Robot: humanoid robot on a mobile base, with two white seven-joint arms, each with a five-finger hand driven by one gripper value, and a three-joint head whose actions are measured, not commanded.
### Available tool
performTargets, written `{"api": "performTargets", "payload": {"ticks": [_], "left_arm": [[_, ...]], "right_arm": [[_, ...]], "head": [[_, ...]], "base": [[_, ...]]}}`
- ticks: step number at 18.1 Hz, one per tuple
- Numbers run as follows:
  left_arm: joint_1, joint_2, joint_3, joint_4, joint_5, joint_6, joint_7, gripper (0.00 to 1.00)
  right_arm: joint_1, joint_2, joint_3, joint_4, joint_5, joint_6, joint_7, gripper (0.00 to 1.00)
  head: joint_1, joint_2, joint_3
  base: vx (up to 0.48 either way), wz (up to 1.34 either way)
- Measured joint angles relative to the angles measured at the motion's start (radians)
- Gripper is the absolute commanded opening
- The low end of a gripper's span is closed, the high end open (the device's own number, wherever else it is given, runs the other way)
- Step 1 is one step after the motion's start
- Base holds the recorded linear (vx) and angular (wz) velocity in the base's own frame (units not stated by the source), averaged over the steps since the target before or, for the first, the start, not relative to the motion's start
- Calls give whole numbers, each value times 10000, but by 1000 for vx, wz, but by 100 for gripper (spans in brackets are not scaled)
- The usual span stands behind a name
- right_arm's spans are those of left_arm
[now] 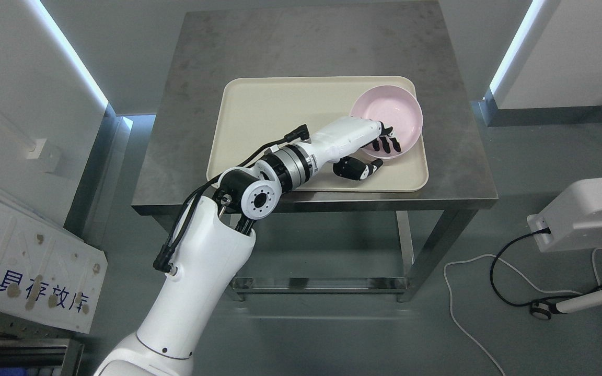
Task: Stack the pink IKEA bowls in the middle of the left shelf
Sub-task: 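Grip the stacked bowls' rim with the left hand and lift them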
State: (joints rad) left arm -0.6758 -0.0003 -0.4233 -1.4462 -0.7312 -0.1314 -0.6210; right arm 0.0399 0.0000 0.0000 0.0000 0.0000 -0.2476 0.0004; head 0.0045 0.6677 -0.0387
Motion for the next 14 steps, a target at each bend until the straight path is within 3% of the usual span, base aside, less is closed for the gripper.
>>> {"api": "performTargets", "payload": {"ticks": [14], "left_arm": [[172,3,2737,-697,1463,-2245,156,2]], "right_arm": [[0,0,0,0,0,0,0,100]], "head": [[0,0,0]], "base": [[0,0]]}}
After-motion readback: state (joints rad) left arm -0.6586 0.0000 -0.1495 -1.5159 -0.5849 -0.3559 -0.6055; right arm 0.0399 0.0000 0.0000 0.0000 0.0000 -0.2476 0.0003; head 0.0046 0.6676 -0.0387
